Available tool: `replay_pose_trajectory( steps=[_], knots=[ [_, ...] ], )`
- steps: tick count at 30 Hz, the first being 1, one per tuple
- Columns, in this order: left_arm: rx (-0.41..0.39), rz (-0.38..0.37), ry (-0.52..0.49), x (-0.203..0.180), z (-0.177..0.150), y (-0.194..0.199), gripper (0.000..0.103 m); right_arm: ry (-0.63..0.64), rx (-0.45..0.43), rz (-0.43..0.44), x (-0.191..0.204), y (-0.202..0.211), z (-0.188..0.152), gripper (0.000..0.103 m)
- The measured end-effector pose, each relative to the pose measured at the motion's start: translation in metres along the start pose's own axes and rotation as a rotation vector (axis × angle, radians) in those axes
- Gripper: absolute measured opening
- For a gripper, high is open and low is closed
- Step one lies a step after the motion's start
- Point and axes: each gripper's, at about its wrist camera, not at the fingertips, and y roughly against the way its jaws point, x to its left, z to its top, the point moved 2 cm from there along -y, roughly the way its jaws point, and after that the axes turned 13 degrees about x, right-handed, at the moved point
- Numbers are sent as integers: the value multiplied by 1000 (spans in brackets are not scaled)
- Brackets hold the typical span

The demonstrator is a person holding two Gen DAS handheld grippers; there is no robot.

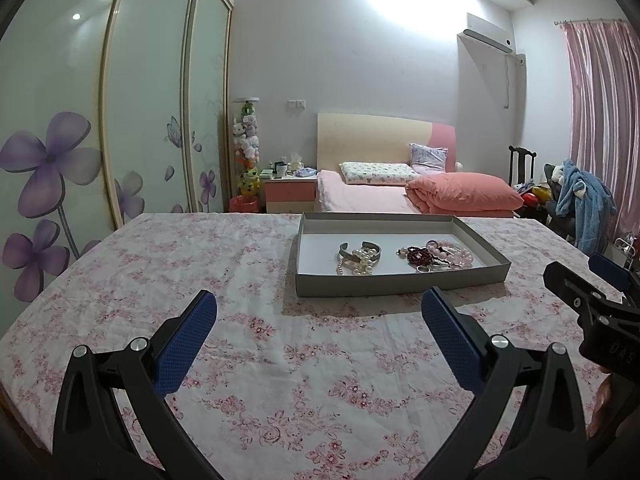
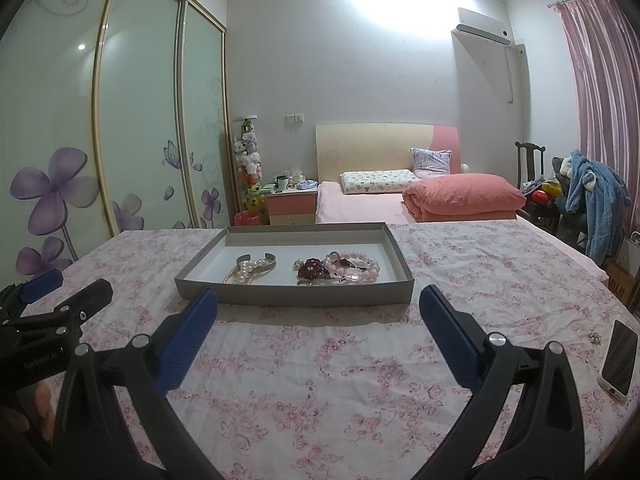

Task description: Organize jewelry

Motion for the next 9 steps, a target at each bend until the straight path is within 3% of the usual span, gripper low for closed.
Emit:
replay_pose_trajectory(
  steps=[9],
  knots=[
    [13, -7, -6, -2, 0, -1, 101, 0, 1, 0, 1, -1, 0, 99]
  ],
)
